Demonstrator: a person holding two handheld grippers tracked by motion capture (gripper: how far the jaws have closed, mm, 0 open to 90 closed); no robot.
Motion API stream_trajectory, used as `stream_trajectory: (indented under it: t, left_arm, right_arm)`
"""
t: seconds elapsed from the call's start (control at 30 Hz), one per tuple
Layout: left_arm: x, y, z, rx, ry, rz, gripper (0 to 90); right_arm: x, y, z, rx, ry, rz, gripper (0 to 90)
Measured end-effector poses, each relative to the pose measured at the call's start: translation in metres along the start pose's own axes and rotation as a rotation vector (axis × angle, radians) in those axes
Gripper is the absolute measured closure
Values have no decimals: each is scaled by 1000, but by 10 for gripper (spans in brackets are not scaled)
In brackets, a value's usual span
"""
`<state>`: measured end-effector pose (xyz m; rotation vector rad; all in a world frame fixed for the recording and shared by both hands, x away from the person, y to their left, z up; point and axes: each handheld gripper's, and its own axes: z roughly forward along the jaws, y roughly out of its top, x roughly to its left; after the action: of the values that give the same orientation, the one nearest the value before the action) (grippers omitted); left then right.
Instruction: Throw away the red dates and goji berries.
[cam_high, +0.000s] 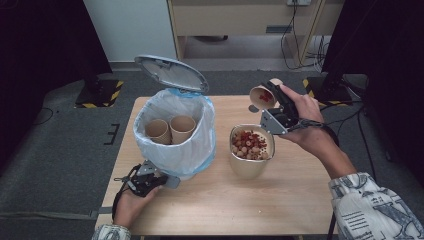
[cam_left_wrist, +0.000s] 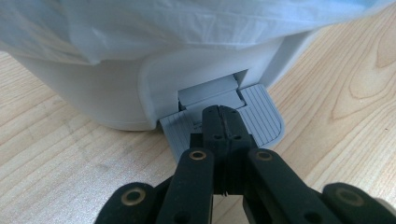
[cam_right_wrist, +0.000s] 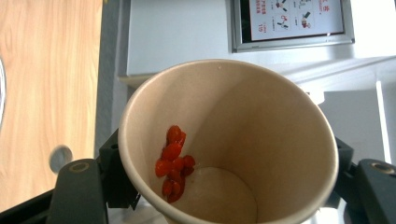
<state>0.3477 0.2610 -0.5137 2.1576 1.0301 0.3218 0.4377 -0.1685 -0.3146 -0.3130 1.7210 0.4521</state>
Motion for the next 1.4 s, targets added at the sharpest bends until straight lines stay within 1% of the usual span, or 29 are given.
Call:
stream_trajectory:
  t: [0.03, 0.07, 0.1, 0.17, 0.27, 0.3, 0.37, 0.43, 0.47, 0.53, 0.67, 0.7, 0.73, 0.77, 0.8, 0.83, 1.03, 1.07, 1.27, 1.37, 1.4]
  left_arm:
    - [0, 0, 0, 0, 0, 0, 900]
    - [0, 0, 0, 0, 0, 0, 900]
    - [0, 0, 0, 0, 0, 0, 900]
    - [0, 0, 0, 0, 1, 1, 900]
    - [0, 0, 0, 0, 0, -1, 900]
    - [0, 0, 0, 0, 0, -1, 900]
    - [0, 0, 0, 0, 0, 0, 900]
    - [0, 0, 0, 0, 0, 0, 900]
    - [0, 0, 0, 0, 0, 0, 900]
    - [0, 0, 0, -1, 0, -1, 900]
    - [0, 0, 0, -1, 0, -1, 900]
    - [0, 0, 0, 0, -1, -1, 900]
    - [0, 0, 0, -1, -1, -1, 900]
    - [0, 0, 0, -1, -1, -2, 900]
    - [0, 0, 0, -1, -1, -1, 900]
    - [0, 0, 0, -1, -1, -1, 900]
    - [0, 0, 0, -1, 0, 0, 900]
    - [0, 0, 0, -1, 0, 0, 900]
    - [0, 0, 0, -1, -1, -1, 900]
    - [0, 0, 0, -1, 0, -1, 900]
    - [0, 0, 0, -1, 0, -1, 900]
  right_arm:
    - [0, 0, 0, 0, 0, 0, 285]
    - [-2, 0, 0, -9, 1, 32, 285]
    - [-2, 0, 0, -9, 1, 32, 285]
    - [-4, -1, 1, -7, -2, 61, 284]
    - [-5, -2, 1, -9, 0, 73, 283]
    - [-4, -3, 1, -11, 3, 89, 283]
    - [-4, -4, 1, -10, 3, 94, 282]
    - [-4, -5, 1, -14, 4, 122, 281]
    - [-4, -5, 1, -14, 4, 122, 281]
    - [-4, -6, 2, -20, 10, 141, 281]
    - [-4, -6, 2, -22, 10, 156, 281]
    - [-5, -6, 2, -24, 10, 167, 281]
    - [-6, -7, 1, -34, 11, 195, 281]
    - [-6, -7, 1, -34, 11, 195, 281]
    - [-8, -7, 1, -42, 12, 225, 281]
    - [-8, -7, 1, -42, 12, 225, 281]
    - [-12, -7, 1, -75, 17, 315, 281]
    - [-12, -7, 1, -75, 17, 315, 281]
    - [-13, -4, 2, -97, 24, 372, 281]
    - [-13, -3, 2, -102, 26, 377, 281]
    - [-14, -2, 2, -106, 30, 387, 281]
